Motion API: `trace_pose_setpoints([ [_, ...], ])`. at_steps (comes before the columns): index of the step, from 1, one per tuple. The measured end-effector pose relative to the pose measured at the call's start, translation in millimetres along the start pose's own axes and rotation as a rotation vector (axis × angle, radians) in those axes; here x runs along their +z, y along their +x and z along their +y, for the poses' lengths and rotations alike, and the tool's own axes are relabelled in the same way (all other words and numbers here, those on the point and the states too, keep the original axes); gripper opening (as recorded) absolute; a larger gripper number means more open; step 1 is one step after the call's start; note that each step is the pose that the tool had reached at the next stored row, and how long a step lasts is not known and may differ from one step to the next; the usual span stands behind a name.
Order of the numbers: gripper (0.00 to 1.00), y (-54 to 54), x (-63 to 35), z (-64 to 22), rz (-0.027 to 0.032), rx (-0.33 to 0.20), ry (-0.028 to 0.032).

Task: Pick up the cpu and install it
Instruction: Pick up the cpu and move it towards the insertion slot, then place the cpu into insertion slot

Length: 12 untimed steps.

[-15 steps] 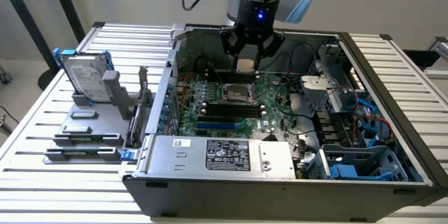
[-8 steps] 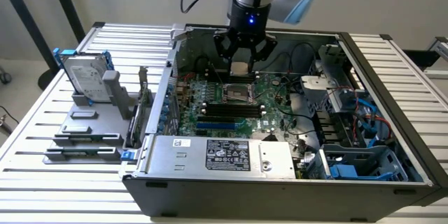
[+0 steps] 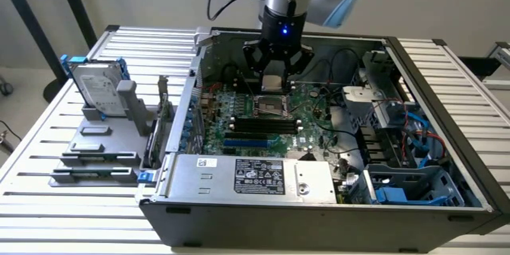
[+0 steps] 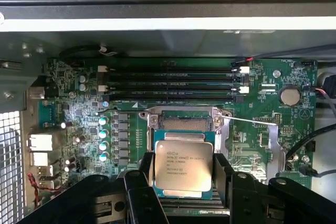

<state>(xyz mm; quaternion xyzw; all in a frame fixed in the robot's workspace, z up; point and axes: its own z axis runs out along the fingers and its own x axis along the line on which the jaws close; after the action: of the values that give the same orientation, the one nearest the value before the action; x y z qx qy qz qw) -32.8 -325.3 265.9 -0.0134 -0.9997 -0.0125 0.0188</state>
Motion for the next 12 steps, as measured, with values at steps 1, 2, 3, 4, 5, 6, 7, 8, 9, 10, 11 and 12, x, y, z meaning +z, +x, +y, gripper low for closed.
trace_pose_setpoints([
  [1,0.55,-0.5,0.9,0.0,0.0001,0.0,0.0],
  [2,0.55,-1.2,1.7,0.0,0.0001,-0.001,0.0],
  [3,0.55,-2.4,2.4,0.0,0.0004,-0.001,-0.0003],
  [4,0.55,-3.7,2.7,0.0,0.0013,-0.002,-0.0007],
  [5,0.55,-4.4,2.8,0.0,0.0028,-0.003,-0.0006],
  [6,0.55,-4.5,2.8,0.0,0.0049,-0.004,-0.0004],
  [7,0.55,-4.5,2.8,0.0,0.0066,-0.004,-0.0004],
  [8,0.55,-4.5,2.8,0.0,0.0069,-0.004,-0.0006],
  [9,0.55,-4.6,2.9,0.0,0.0069,-0.004,-0.0007],
  [10,0.55,-4.6,2.9,0.0,0.0068,-0.004,-0.0007],
  [11,0.55,-4.6,2.9,0.0,0.0068,-0.004,-0.0007],
  [12,0.55,-4.5,2.9,0.0,0.0069,-0.004,-0.0007],
])
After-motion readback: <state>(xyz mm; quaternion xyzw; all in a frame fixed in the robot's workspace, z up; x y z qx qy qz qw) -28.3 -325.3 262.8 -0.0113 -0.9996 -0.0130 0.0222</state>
